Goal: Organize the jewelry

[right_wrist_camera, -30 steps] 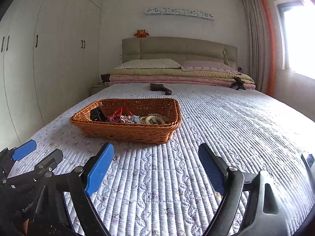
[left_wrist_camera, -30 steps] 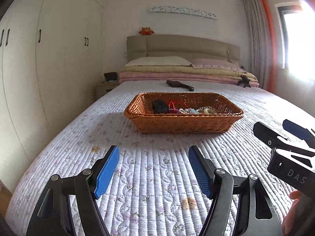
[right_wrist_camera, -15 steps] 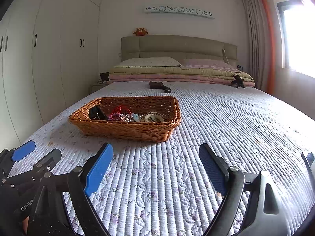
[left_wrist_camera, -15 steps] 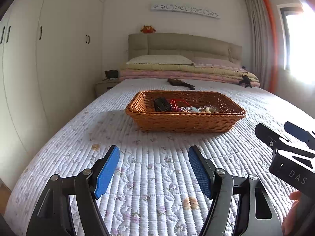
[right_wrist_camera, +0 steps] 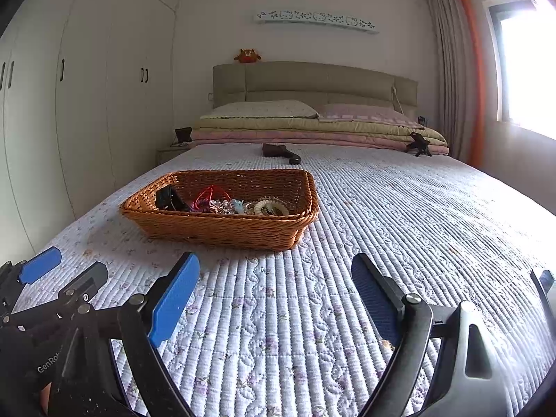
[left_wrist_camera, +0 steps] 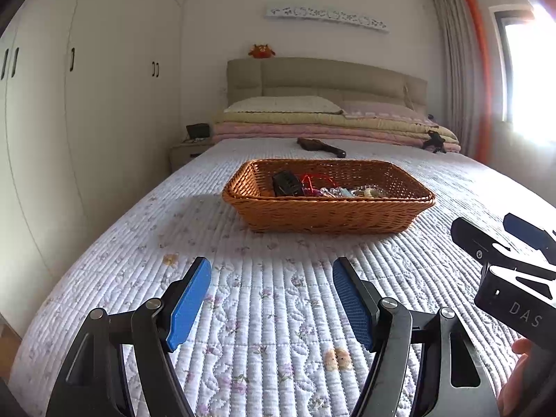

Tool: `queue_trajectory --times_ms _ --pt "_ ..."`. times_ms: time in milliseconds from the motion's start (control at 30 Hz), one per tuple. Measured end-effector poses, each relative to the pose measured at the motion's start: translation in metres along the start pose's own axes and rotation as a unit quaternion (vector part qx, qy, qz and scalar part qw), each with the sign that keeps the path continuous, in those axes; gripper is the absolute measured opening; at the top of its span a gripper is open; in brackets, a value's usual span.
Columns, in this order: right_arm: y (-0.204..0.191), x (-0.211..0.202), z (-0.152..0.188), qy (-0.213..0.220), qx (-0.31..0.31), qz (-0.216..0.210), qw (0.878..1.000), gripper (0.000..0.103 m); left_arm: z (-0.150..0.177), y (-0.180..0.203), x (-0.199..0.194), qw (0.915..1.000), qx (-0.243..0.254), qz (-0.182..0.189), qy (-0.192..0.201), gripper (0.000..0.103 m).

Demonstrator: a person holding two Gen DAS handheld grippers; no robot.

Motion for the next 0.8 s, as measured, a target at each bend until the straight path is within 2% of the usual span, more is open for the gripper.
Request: queue_trajectory --times_ms 800 --pt "0.0010 0.0013 0.0009 -0.003 -0.004 0.000 1.000 0.090 0.0006 0.0000 0.0005 1.0000 0.002 -0.001 -0.001 0.074"
Point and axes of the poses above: each gripper's, at about its wrist camera, not at the fingertips, and x roughly the way its jaws point, y to its right, z to its underside, the point moved 3 cm from there along x, roughly the way its jaws point, and after that the axes turned 9 degrees about -z, right-handed, at the moved point
